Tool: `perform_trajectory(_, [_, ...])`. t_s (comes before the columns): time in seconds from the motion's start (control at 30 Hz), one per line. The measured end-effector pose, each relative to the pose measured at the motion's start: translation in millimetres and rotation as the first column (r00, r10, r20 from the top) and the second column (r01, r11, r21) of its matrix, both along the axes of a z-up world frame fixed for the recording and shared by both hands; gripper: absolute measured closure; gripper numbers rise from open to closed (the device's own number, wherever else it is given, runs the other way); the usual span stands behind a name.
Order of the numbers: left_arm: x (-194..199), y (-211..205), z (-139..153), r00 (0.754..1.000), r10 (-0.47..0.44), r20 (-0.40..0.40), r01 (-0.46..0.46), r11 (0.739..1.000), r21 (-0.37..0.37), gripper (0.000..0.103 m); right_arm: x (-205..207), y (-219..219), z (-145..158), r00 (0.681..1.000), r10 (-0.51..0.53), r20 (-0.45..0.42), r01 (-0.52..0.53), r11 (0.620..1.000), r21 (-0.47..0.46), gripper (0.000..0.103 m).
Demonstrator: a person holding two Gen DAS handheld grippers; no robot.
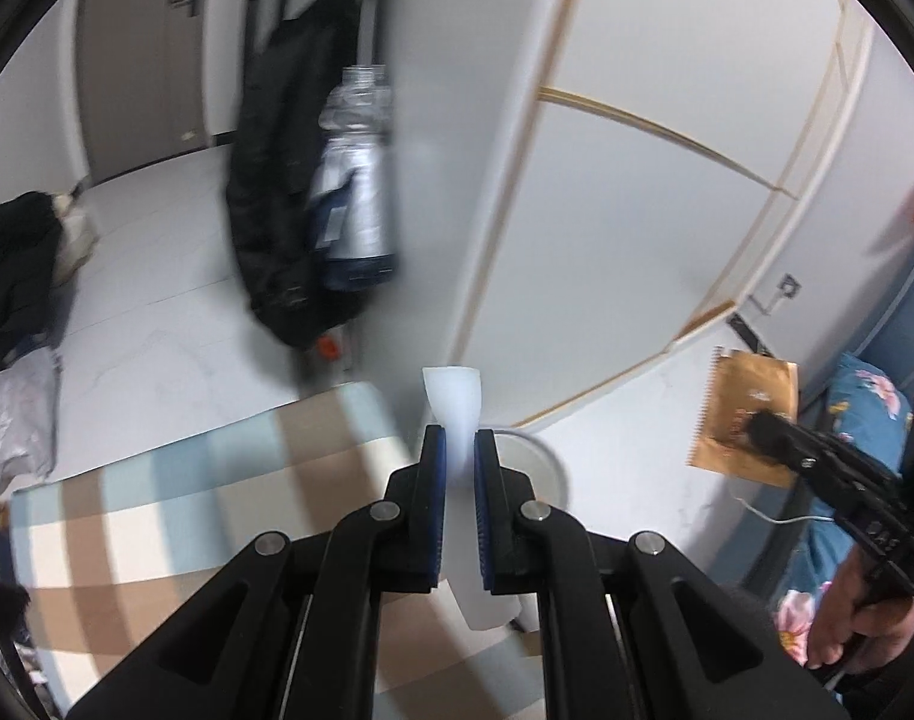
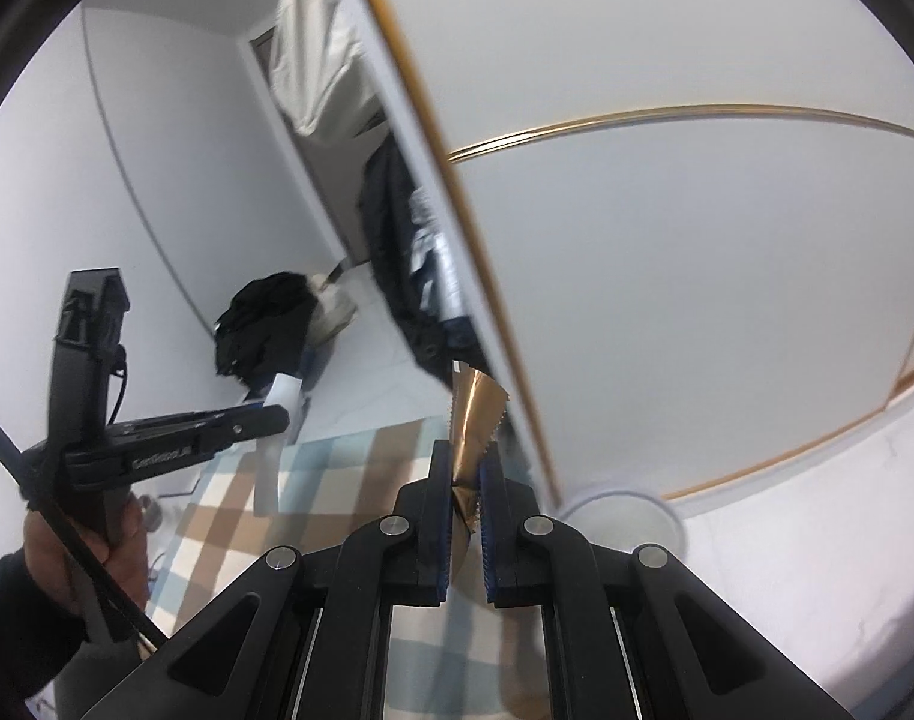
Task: Collect trash
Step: 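Lift the brown packet and foam strip and carry them over the bin, then open both grippers to drop the packet and foam strip into the bin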
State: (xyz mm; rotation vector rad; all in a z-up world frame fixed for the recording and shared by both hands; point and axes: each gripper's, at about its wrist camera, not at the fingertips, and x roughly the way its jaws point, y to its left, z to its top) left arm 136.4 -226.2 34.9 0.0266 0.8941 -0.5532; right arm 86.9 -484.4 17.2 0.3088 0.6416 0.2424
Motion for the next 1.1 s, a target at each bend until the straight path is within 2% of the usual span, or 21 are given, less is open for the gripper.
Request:
perform_trajectory(0.1, [0,-24,-5,0.999,-0.047,-0.020,0.046,0.999,-0.028,0.098,1,-17,-4,1.000,-0.022,-0.013,0.022,1.000,-0.005,0.096])
perform_trajectory(0.23, [-1,-62,-22,0.991,-0.125,-0.043,0.124,0.992,-0.018,0.098,4,-38,-18,0.997,-0.055,-0.046,0.054,0.999,-0.005,0.096])
perform_trajectory(0.47, [9,-110,-58,0.972,-0.195,-0.128,0.196,0.981,-0.008,0.098,8,-81,-57,0.982,-0.150,-0.116,0.151,0.989,0.001,0.096])
perform_trajectory(0.57, [19,-129,-81,0.958,-0.221,-0.184,0.226,0.974,0.003,0.098,3,-98,-80,0.973,-0.176,-0.147,0.183,0.983,0.033,0.096])
perform_trajectory(0.87, [41,-166,-145,0.922,-0.211,-0.326,0.251,0.964,0.084,0.098,27,-120,-149,0.954,-0.169,-0.249,0.190,0.980,0.060,0.096])
perform_trajectory(1.1, [50,-183,-173,0.904,-0.162,-0.396,0.233,0.963,0.138,0.098,70,-124,-218,0.921,-0.096,-0.377,0.163,0.975,0.150,0.096])
